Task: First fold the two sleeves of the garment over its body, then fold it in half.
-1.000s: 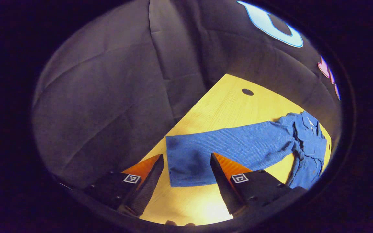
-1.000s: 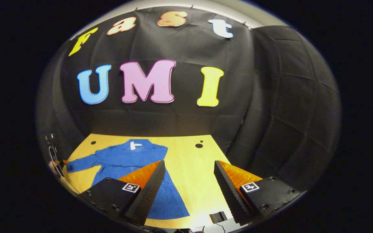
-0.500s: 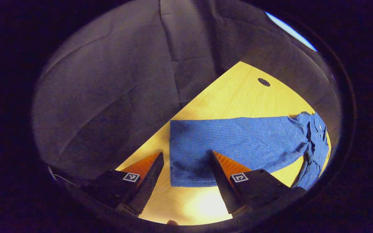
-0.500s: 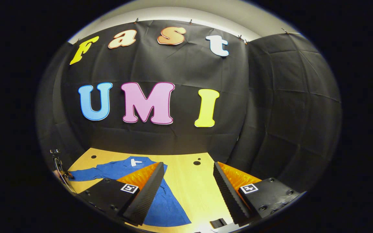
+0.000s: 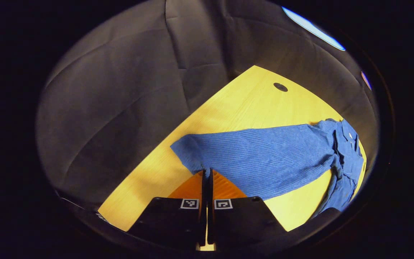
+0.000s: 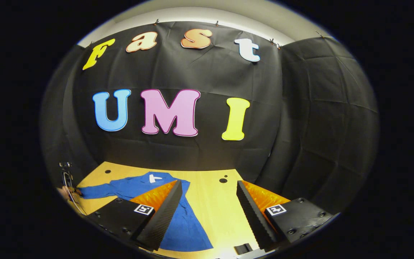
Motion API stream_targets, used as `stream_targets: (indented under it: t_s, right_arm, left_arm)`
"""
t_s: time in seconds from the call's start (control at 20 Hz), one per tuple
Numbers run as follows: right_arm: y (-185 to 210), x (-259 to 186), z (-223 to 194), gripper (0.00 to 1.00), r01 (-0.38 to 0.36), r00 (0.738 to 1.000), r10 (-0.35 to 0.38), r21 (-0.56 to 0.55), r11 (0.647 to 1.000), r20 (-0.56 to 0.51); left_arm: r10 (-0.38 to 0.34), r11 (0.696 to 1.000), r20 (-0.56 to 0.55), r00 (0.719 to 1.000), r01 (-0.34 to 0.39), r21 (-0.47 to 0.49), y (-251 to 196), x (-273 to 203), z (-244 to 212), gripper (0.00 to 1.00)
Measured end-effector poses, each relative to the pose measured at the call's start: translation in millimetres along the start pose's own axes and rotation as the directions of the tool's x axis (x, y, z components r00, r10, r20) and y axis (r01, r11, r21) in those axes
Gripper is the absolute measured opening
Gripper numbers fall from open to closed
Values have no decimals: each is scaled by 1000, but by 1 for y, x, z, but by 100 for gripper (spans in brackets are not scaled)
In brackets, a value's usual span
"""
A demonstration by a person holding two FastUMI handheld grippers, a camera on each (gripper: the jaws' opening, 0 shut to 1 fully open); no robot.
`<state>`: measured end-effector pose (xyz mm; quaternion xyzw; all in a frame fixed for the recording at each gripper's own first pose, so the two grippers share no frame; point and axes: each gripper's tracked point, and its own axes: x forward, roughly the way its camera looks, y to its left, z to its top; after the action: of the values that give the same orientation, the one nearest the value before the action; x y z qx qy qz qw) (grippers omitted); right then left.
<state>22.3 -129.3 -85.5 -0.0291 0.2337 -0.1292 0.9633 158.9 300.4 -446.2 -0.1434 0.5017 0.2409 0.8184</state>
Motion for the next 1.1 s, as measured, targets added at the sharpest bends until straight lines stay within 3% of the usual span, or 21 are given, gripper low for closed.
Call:
stream_targets:
  t_s: [0.1, 0.15, 0.25, 0.55, 0.85, 1.1]
  right_arm:
    - [0, 2, -1, 97, -11, 1000, 11, 16, 1000, -1]
    - [-2, 4, -4, 97, -14, 1000, 14, 21, 1000, -5]
    - [-3, 10, -12, 97, -29, 999, 30, 30, 999, -23]
    - [-20, 31, -27, 97, -52, 998, 53, 27, 998, -44]
    - [-45, 52, -32, 97, -74, 997, 74, 1, 997, -31]
    - [-65, 71, -34, 96, -106, 994, 105, -45, 993, -15]
  left_arm:
    - [-24, 1000, -3, 1000, 24, -20, -10, -11, 2, 0]
    - [-39, 999, 47, 998, 40, -22, -22, -17, 13, 0]
    - [-120, 992, 121, 985, 124, -23, -60, -42, 35, 0]
    - [-375, 927, 200, 905, 361, 102, -206, -129, 60, 0]
    - [-592, 799, 142, 794, 554, 234, -392, -194, 22, 0]
    - [-682, 711, 43, 730, 648, 274, -513, -204, -26, 0]
